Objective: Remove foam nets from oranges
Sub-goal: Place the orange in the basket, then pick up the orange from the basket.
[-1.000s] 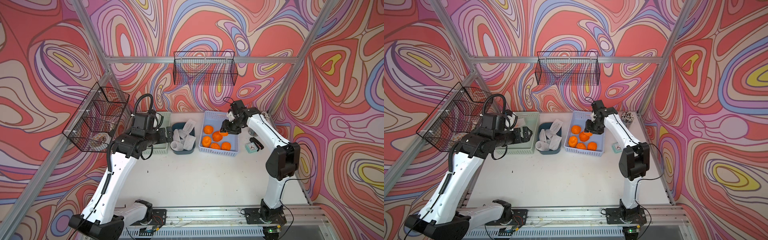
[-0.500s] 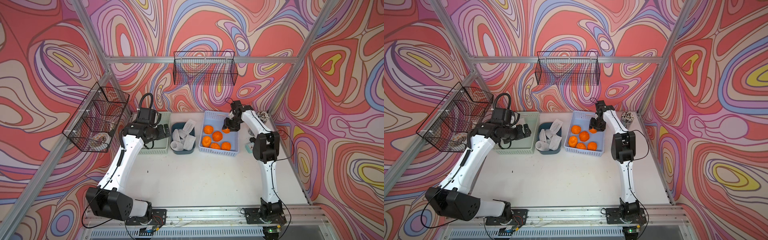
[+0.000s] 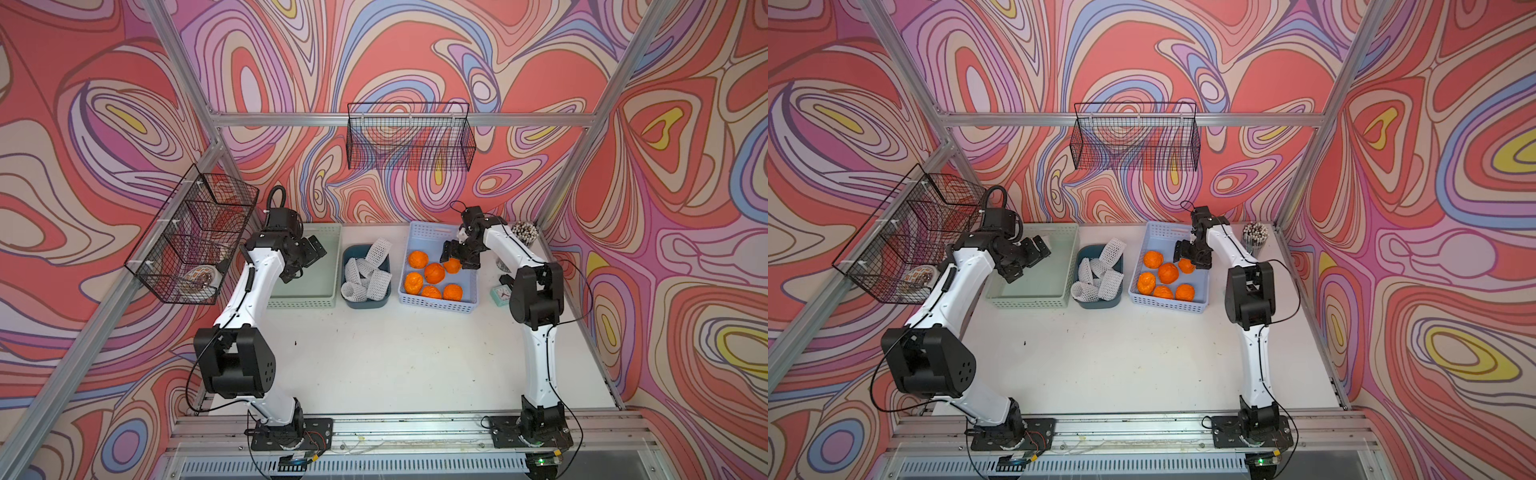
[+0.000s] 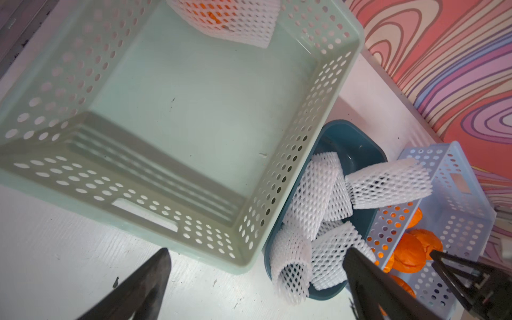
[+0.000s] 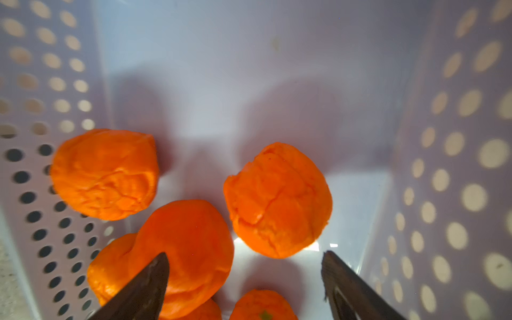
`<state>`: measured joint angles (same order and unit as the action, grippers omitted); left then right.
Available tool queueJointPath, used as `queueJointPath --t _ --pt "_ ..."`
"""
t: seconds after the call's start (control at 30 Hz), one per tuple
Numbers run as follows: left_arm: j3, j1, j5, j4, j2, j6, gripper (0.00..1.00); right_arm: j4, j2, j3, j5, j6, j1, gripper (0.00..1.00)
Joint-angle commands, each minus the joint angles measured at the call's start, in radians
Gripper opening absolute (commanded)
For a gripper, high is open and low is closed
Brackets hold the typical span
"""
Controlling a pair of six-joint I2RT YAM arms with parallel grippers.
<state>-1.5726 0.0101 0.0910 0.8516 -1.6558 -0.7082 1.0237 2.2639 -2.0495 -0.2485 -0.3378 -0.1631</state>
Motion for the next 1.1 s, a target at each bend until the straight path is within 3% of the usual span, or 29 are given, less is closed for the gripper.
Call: queueJointPath --t 0.0,0.2,0.47,0.6,0.8,1.07 --pt "-0.04 0.005 -0.072 -0.026 -0.05 -0.134 1.0 -0.049 -0.114 0.031 -0.044 0.007 0.001 0.9" --pt "-0.04 -0.005 -0.198 -0.083 -0.108 -0.258 1.0 -0.037 -0.227 0.066 -0.137 0.063 0.002 0.9" --pt "-0.118 -0.057 -0.399 -0.155 -0.242 -0.287 1.0 -0.046 -0.341 0.125 -0.303 0.08 0.001 0.91" --pt "-0.192 -0.053 -0.43 -0.225 -0.343 -0.256 1.0 -0.075 -0.362 0.157 -0.348 0.065 -0.001 0.91" --pt "-0.393 -0.041 -0.426 -0.161 -0.526 -0.314 1.0 -0.065 -0.375 0.19 -0.337 0.059 -0.001 0.91" --pt "-0.451 -0.013 -0.437 -0.169 -0.62 -0.366 1.0 -0.035 -0.352 0.193 -0.346 0.092 -0.001 0.92"
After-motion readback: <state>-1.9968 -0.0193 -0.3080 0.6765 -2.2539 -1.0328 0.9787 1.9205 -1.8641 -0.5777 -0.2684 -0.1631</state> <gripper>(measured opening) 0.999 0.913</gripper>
